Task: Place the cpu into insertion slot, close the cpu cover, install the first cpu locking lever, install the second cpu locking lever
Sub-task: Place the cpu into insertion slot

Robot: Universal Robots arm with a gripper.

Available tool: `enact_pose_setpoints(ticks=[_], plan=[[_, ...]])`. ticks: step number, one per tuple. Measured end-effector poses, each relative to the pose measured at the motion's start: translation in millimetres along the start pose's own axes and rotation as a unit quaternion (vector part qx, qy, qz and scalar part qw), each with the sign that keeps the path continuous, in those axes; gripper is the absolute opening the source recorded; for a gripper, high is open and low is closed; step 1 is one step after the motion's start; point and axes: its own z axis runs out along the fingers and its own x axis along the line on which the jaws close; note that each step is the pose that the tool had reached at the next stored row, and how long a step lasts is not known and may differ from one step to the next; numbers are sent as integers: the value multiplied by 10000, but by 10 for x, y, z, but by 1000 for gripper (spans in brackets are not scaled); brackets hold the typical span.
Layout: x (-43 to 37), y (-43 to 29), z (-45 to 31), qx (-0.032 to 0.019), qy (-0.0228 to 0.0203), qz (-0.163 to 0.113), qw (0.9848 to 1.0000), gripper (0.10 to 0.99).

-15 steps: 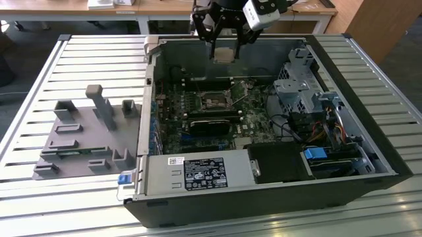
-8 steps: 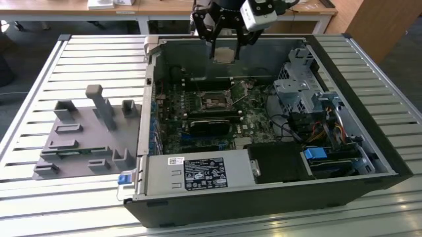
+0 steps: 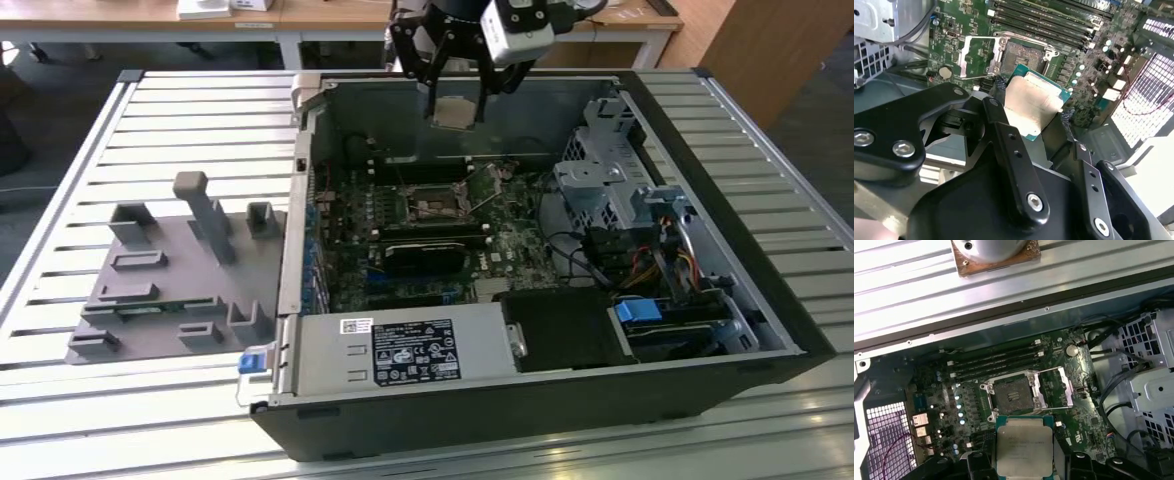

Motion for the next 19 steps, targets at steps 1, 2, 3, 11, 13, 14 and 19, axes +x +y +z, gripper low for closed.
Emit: enact_pose_setpoints(ticks=[1,2,3,11,13,14,19], plan=[[0,0,1,0,-4,42,10000,541],[0,0,1,-1,-8,89,10000,541],[0,0,1,-1,-12,135,9999,541],[1,4,6,-1,-45,488,9988,541],[1,4,7,-3,-53,573,9983,541],[1,5,8,-4,-56,614,9981,541],[1,6,11,-6,-75,822,9966,541]])
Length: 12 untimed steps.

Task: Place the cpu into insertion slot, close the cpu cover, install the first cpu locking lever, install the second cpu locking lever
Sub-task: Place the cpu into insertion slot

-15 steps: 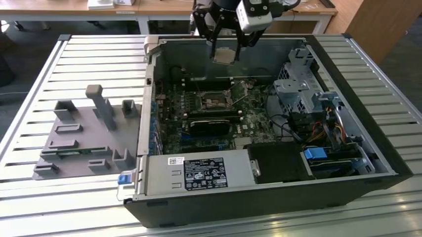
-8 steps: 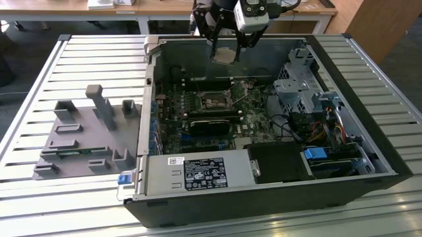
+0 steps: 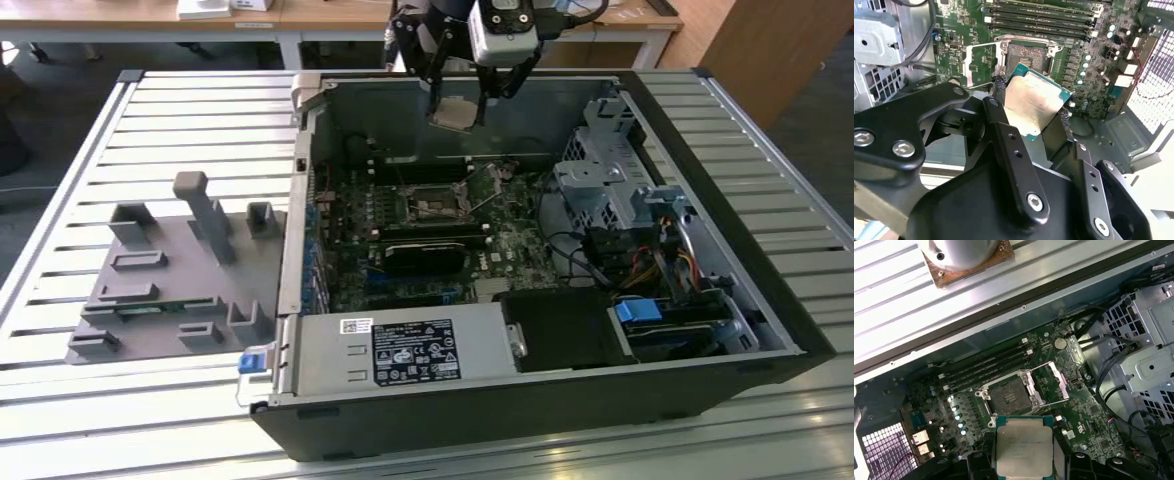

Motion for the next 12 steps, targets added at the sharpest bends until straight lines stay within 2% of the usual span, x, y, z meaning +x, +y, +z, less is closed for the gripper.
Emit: enact_pose_setpoints(ticks=[12], plan=[[2,4,5,7,-47,461,9989,541]])
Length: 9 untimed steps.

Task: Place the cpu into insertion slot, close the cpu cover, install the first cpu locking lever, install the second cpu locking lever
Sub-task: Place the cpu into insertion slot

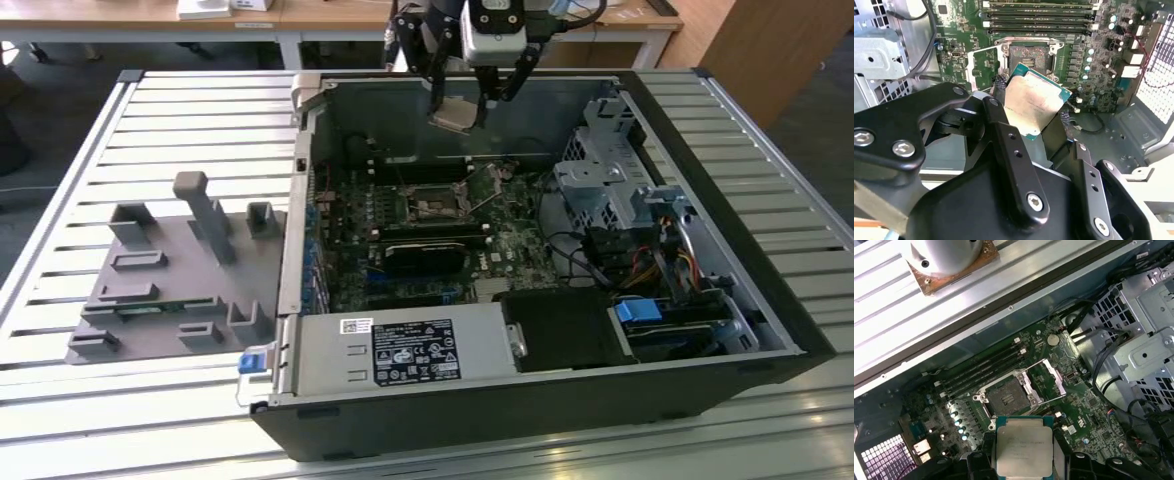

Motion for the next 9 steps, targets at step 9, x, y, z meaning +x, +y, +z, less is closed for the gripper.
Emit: enact_pose_setpoints(ticks=[9], plan=[[1,2,3,-1,-29,317,9995,541]])
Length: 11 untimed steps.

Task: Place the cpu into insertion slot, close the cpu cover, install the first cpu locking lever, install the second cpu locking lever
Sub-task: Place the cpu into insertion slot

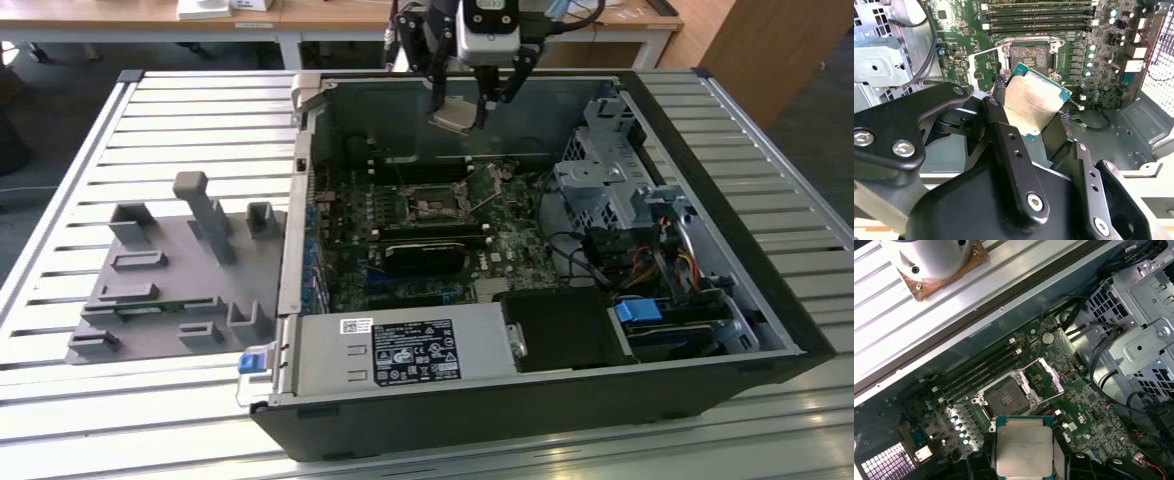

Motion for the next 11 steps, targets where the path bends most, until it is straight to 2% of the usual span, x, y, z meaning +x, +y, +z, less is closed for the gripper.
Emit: enact_pose_setpoints(ticks=[11], plan=[[2,2,4,-1,-42,458,9989,541]])
